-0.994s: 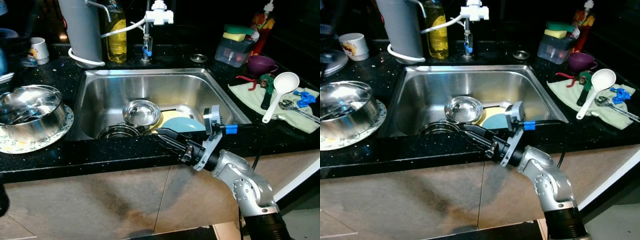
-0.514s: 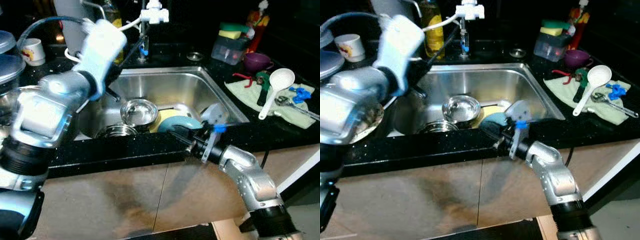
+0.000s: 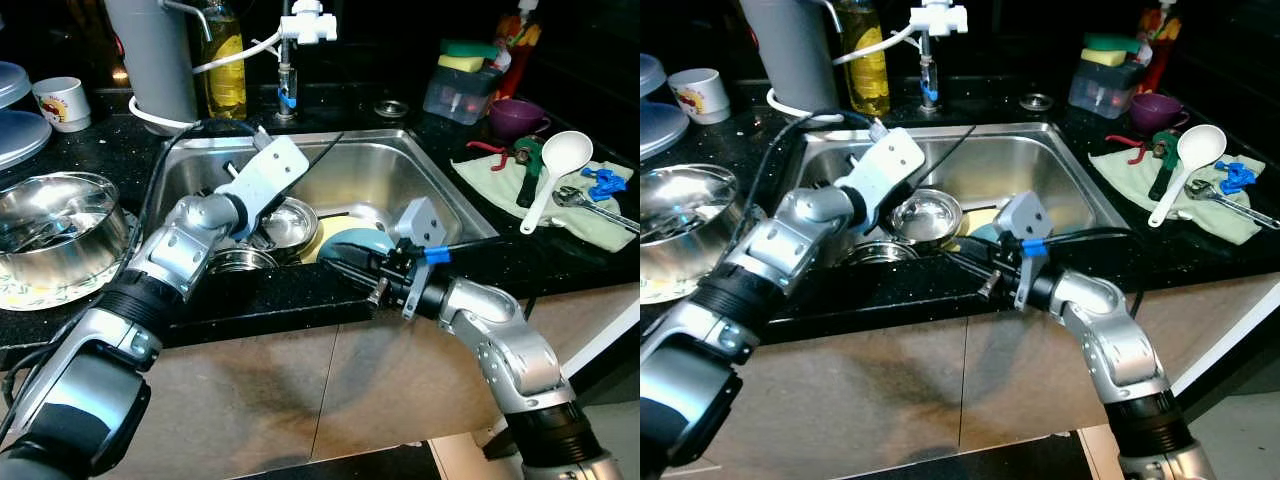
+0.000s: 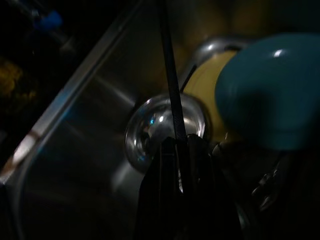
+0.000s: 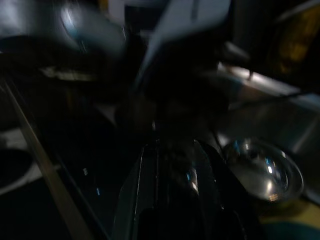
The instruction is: Kitchen organization
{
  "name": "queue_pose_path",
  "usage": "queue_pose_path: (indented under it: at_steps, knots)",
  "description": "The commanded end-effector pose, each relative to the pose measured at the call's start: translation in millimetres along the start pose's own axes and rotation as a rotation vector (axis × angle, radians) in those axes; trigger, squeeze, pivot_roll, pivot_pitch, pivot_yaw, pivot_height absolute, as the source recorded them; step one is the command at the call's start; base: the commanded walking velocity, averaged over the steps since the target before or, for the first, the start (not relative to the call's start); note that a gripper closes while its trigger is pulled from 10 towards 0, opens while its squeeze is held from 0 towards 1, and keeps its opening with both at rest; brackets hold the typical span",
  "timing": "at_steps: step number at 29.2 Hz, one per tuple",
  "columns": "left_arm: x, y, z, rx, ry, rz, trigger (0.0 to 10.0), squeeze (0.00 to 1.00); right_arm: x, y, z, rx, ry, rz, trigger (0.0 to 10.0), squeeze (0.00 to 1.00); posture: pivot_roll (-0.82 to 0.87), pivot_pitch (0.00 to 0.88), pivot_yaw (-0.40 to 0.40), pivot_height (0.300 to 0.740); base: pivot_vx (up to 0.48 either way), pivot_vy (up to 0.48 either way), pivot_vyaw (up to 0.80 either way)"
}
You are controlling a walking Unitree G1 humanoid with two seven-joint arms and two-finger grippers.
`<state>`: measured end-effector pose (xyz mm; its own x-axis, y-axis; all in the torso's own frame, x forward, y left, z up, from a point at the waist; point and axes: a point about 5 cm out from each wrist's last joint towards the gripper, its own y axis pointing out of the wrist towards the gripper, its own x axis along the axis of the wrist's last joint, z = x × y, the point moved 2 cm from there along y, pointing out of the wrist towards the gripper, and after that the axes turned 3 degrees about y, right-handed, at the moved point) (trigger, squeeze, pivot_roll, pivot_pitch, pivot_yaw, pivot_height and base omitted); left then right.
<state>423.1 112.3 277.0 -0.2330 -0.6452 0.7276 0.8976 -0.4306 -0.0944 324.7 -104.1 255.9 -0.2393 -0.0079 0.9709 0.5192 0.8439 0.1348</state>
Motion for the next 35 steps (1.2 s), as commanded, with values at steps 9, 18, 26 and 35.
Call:
queue_pose_path:
  at_steps: [9,18,26,35]
  knots:
    - [-17.6,7.3,-7.2,-0.067,0.108,0.013,0.0,0.0,23.3,-0.6,6.5,0.094,-0.034,-0.023,10.0,0.0,0.0,0.192,-0.023,0.74,0.0,0.0,0.0]
    - [-25.5,9.4,-17.1,-0.145,0.156,0.024,0.0,0.0,22.5,-2.5,14.6,0.16,-0.012,0.012,10.0,0.0,0.0,0.194,-0.03,0.74,0.0,0.0,0.0]
    - [-32.8,7.6,-24.6,-0.23,0.161,0.04,10.0,1.0,20.2,-2.8,16.1,0.174,-0.009,0.032,10.0,0.0,0.0,0.183,-0.034,0.74,0.0,0.0,0.0]
    - [-22.5,0.9,-15.3,-0.264,0.113,-0.019,10.0,0.0,19.3,-1.6,16.8,0.17,-0.001,0.035,10.0,0.0,0.0,0.165,-0.039,0.74,0.0,0.0,0.0]
